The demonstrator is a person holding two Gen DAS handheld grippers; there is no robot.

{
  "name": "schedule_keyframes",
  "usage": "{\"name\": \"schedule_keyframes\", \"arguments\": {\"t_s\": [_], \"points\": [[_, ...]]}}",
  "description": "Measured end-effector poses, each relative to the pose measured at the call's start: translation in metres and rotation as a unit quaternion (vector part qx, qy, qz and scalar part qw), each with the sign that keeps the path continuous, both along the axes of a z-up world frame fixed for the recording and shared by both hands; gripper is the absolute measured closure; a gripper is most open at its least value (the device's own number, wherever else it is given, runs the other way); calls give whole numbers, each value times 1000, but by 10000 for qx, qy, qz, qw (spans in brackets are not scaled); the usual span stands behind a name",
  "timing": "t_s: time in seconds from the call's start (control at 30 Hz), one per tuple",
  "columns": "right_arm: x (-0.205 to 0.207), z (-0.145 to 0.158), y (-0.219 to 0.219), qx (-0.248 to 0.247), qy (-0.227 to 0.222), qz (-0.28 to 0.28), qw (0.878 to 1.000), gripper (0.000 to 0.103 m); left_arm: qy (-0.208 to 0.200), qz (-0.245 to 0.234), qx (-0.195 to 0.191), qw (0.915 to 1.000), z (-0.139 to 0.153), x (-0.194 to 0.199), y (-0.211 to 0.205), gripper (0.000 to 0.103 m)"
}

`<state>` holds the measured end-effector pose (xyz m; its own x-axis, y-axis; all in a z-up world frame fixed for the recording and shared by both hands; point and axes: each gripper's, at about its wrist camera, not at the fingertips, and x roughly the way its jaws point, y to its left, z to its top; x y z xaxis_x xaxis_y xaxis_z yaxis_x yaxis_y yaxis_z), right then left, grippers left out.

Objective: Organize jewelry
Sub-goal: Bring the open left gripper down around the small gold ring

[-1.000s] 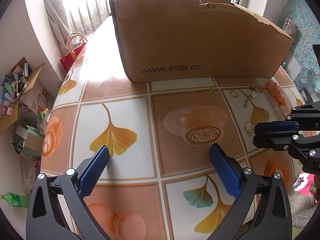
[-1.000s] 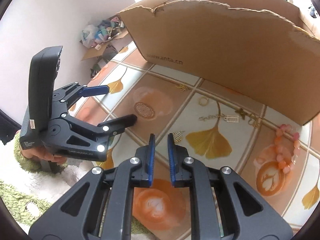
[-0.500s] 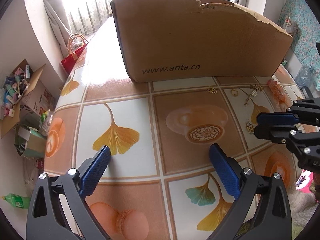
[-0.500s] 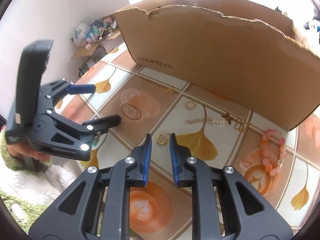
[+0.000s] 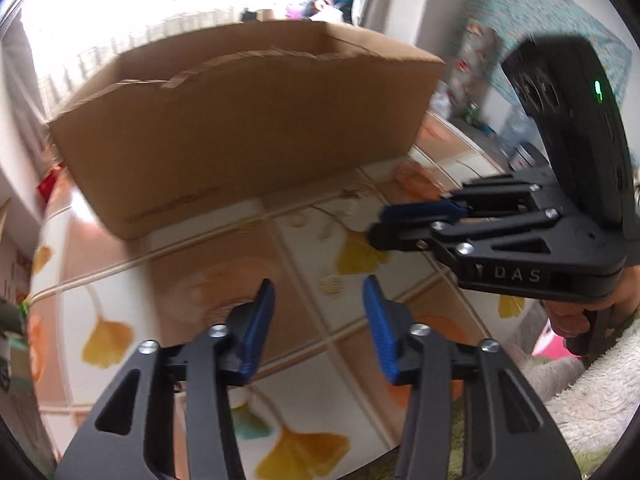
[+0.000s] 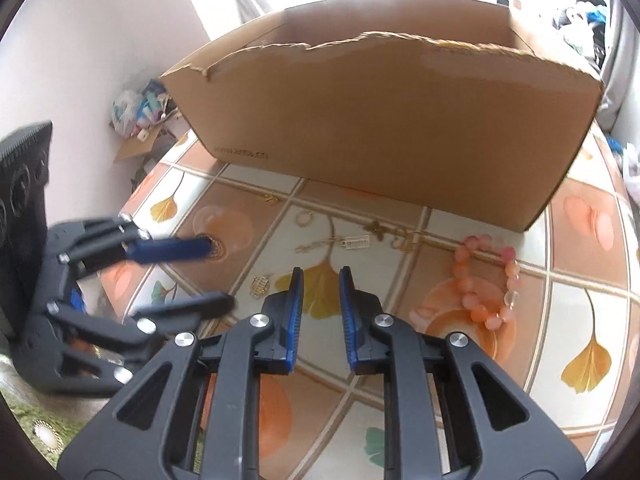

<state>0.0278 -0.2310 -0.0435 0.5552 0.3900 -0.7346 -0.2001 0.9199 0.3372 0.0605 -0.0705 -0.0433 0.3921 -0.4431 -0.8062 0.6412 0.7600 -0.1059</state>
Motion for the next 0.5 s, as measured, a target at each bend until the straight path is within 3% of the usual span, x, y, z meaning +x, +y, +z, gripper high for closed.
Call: {"name": "schedule_keyframes", "arguments": {"t_s": [0.13,0.27,0.5], "points": [[-2,-2,-2,112,7,-43,9999,86,179,-27,96,9998,-8,7,-6,79],[-2,-3,-3,220,14,-37,9997,86,297,13,180,9994,-12,14,-7,82],[-2,-6,-7,308,26,-29,9995,86,134,-72,506,9986,-14,2,-22,83]]}}
